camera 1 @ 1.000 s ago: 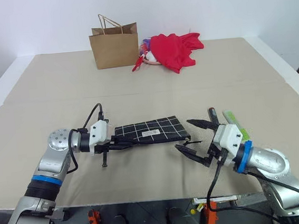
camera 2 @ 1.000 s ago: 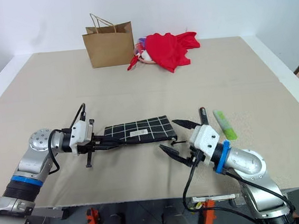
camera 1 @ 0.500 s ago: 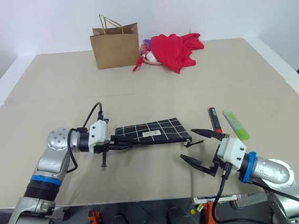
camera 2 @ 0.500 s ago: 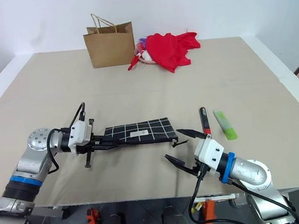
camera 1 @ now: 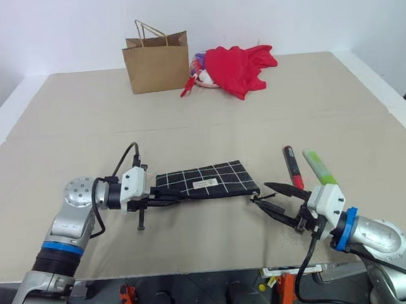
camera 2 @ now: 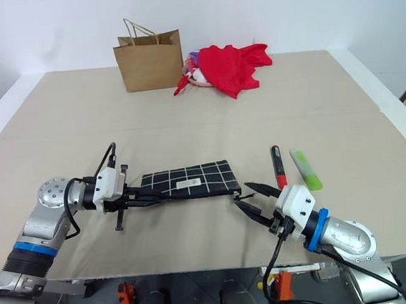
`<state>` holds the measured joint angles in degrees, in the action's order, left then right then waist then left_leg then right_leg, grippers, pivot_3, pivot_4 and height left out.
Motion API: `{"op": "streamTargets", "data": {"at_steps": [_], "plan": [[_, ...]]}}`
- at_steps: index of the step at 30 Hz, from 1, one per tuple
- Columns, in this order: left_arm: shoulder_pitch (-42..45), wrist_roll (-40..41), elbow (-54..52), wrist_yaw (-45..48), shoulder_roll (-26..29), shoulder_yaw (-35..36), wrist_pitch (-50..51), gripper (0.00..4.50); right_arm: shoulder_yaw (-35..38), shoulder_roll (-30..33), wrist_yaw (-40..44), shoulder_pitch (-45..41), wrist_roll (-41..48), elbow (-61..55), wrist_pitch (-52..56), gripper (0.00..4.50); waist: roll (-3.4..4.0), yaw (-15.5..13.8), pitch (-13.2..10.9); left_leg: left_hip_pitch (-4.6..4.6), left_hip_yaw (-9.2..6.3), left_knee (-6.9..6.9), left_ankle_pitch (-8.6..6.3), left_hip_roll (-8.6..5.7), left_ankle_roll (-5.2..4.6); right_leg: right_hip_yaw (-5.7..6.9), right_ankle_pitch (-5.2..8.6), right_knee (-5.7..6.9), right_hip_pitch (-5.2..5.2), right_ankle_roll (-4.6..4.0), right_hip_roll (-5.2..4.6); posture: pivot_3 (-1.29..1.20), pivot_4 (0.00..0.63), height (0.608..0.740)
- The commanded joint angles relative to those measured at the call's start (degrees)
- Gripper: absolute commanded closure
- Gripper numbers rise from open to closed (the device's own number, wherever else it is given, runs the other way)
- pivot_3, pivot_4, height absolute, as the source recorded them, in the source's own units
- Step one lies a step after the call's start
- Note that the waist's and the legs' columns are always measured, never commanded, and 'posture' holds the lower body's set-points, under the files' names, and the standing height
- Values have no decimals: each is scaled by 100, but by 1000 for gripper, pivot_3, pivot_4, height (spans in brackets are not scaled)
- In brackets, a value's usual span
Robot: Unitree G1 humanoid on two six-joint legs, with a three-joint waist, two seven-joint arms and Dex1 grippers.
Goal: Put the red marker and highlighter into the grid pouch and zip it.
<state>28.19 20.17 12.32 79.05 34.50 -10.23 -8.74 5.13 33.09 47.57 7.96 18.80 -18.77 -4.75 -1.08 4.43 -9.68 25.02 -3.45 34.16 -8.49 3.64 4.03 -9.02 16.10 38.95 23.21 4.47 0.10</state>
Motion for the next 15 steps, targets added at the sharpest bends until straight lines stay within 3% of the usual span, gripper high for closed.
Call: {"op": "streamTargets", "data": {"at_steps": [1, 2, 12, 15], "plan": [[52, 31, -227, -47, 10, 185, -16, 4500, 29, 57, 65, -10, 39, -74, -45, 4018, 0, 0, 0, 0, 0, 0, 0, 0, 0, 0, 0, 0, 0, 0, 0, 0, 150, 740], [52, 34, -231, -48, 11, 186, -13, 4500, 19, 67, 78, -4, 25, -72, -44, 4451, 0, 0, 0, -1, 0, 0, 0, 0, 0, 0, -1, 0, 0, 0, 0, 0, 150, 740], [73, 40, -292, -83, -13, 183, 18, 4500, -135, 124, 173, -177, 123, -368, 188, 4484, 0, 0, 0, -1, 0, 3, 0, 0, 0, 0, -2, 0, -2, 1, 0, 0, 150, 740], [87, 1, -300, -138, -72, 146, -16, 4500, -506, 128, 32, -655, 458, -917, 1152, 4484, 0, 11, 0, -1, 0, 4, 0, 0, 0, 0, -3, 1, -1, 1, 0, 0, 150, 740]]}}
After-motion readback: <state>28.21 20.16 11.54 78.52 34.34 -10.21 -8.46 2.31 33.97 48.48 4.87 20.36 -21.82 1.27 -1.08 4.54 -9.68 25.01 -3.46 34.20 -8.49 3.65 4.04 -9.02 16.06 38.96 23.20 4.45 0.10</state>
